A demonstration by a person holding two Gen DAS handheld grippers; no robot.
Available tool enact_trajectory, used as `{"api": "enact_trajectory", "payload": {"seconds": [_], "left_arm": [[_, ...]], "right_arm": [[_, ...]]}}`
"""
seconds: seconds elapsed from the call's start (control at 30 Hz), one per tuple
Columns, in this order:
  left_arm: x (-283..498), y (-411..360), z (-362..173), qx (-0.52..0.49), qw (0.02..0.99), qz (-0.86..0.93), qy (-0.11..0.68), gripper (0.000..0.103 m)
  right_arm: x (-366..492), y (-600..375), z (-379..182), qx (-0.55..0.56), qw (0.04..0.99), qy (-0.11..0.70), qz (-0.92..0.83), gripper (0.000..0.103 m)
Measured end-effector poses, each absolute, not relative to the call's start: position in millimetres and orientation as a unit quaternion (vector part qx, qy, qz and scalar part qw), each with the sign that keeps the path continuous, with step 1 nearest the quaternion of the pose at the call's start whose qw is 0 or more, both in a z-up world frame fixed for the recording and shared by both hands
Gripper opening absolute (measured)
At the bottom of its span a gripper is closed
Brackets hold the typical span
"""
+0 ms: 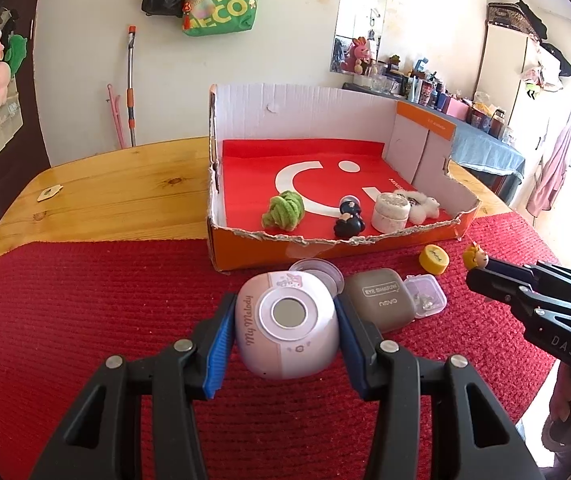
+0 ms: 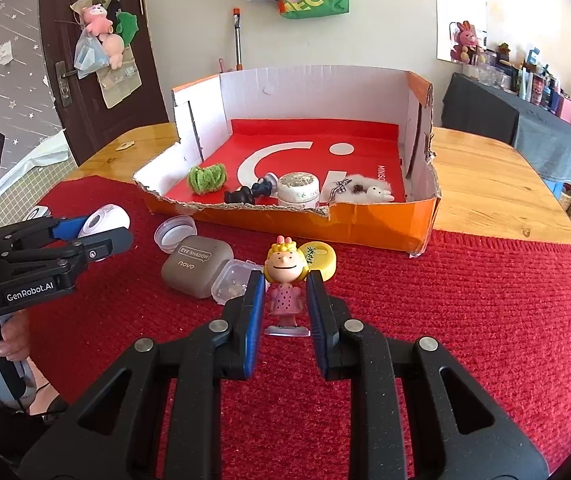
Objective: Organize objects
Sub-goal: 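Carry the pink device into the box while the right tool lowers the doll inside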
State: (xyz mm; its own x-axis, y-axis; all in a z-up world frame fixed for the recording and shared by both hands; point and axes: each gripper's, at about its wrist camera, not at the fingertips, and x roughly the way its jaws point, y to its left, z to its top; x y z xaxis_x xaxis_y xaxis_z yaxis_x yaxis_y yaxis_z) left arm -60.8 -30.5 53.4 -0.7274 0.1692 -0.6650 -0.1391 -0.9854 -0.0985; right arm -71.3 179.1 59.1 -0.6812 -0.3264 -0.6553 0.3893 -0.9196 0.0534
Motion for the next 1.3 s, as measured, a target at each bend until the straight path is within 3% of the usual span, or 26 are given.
{"api": "enact_trajectory", "payload": {"seconds": [0.27, 0.63, 0.9, 1.3], "left_arm": [[-69.6, -22.4, 74.7, -0.341, 0.107, 0.934, -0.016, 0.05], [-152.3, 4.0, 107.1, -0.367, 0.152, 0.918, -0.002, 0.05], [-217.3, 17.8, 88.3, -0.421, 0.149, 0.895, 0.008, 0.05], [-255.5, 18.3, 49.7, -0.479, 0.133, 0.868, 0.012, 0.05]], "right_arm": [[-79.2, 178.8, 73.6, 0.337, 0.209, 0.037, -0.917, 0.02], [-162.8, 168.8, 107.4, 0.365, 0.227, 0.029, -0.902, 0.02], [-234.9, 157.3, 95.6, 0.427, 0.199, 0.048, -0.881, 0.02], [-278.7, 156.6, 63.6, 0.495, 0.178, 0.057, -0.849, 0.02]]}}
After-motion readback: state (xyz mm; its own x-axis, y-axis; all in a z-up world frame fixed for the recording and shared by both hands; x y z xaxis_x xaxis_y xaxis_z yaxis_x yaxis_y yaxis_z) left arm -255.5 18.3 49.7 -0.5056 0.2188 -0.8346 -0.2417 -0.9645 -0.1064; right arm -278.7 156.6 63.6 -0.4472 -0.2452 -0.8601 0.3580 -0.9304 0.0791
